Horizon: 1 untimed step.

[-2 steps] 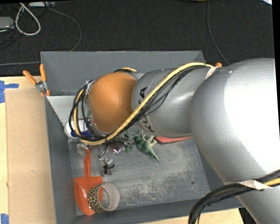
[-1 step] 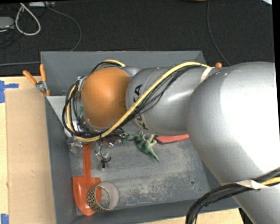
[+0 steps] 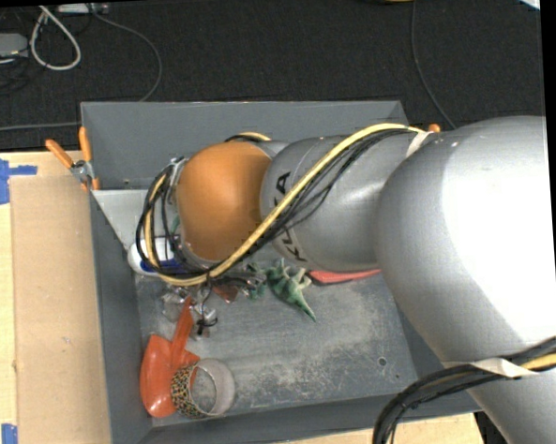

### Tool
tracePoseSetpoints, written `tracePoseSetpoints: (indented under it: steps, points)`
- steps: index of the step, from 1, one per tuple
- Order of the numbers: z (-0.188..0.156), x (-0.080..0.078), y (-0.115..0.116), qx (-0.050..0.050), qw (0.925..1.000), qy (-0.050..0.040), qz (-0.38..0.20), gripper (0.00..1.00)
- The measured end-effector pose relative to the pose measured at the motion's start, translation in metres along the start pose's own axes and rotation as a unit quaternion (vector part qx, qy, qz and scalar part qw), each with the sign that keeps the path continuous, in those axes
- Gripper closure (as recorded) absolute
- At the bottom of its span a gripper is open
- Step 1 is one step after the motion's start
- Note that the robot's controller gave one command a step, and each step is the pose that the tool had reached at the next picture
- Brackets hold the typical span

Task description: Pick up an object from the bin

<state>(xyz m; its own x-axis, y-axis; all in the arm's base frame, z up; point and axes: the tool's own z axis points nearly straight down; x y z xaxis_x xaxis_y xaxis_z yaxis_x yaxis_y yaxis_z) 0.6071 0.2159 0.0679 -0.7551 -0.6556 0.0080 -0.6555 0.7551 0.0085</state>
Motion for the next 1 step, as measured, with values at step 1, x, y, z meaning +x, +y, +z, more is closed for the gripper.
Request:
tracePoseSetpoints:
  steps: [1]
  points:
    - [-0.0001,0.0000,0.0000,0.000,1.0000,0.0000,0.000,1.00]
